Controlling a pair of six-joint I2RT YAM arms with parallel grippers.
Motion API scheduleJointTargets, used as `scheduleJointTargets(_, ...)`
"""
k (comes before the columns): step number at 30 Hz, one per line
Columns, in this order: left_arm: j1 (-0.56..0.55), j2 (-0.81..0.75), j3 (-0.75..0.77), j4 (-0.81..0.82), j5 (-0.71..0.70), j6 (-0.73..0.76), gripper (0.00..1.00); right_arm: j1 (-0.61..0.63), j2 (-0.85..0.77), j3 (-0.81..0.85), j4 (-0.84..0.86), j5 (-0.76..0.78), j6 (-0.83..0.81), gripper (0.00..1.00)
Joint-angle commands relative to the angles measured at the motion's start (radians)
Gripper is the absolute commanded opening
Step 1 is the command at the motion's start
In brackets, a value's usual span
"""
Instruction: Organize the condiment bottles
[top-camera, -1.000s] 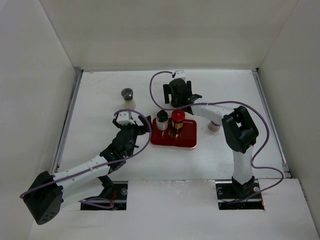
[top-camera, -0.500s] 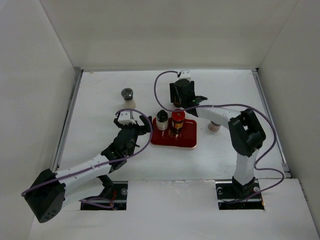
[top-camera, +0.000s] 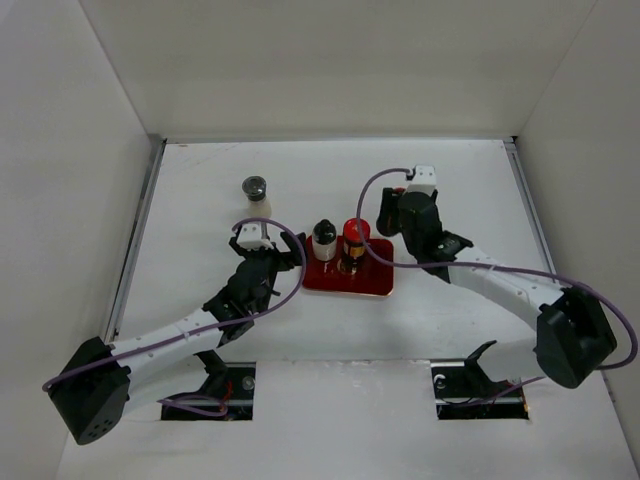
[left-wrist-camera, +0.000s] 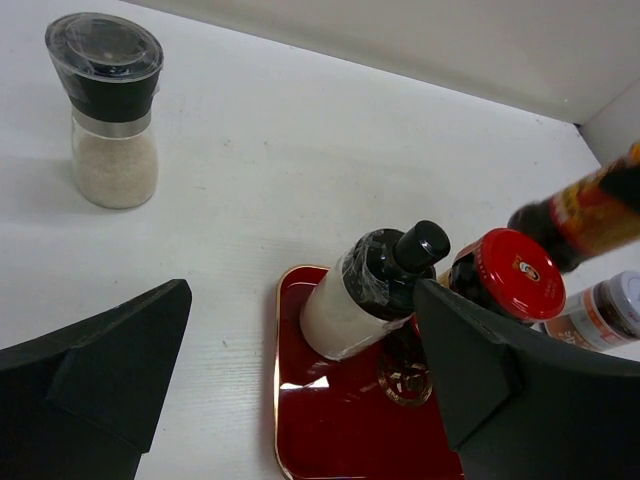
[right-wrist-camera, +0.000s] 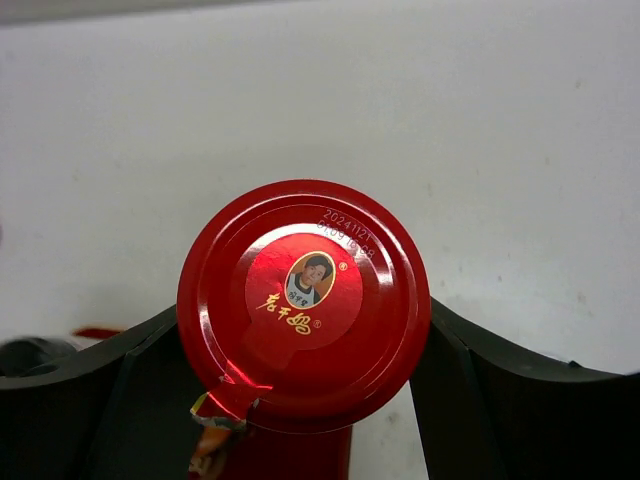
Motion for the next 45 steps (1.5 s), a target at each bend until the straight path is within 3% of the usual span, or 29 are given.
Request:
scheduleJointTargets(1,-0.002,0.001,0.011,0.055,0.01,-0.009,0.96,0.011,-0.038,-0.05,0.103,0.019,0.062,0.62)
scheduleJointTargets(13,-0.005,-0.006,0.009,0.052,0.01,-0.009,0.96,0.103,-0.003,-0.125,0.162,0.02,0.098,0.62)
scheduleJointTargets(22,-0.009,-0.02,0.005,0.056,0.007,-0.009,0.96,0.124,0.112,-0.113,0.178,0.066,0.096,0.68)
scheduleJointTargets(24,-0.002,-0.019,0.006,0.049,0.01,-0.011,0.96,0.132,0.124,-0.105,0.175,0.082,0.094,0.74)
scheduleJointTargets(27,-0.006,-0.029,0.003,0.052,0.007,-0.011,0.96,0.153,0.115,-0.099,0.167,0.109,0.075,0.91)
scheduleJointTargets(35,0.001,-0.06,-0.001,0.041,0.003,-0.011,0.96,0.163,-0.102,-0.133,0.064,0.135,0.102,1.0)
scheduleJointTargets(41,0.001,-0.065,0.003,0.029,0.007,-0.011,0.94,0.045,-0.233,-0.234,-0.053,0.233,0.183,1.0)
scheduleJointTargets(45,-0.002,-0.057,0.006,0.03,0.009,-0.011,0.94,-0.087,-0.206,-0.242,-0.133,0.188,0.209,1.0)
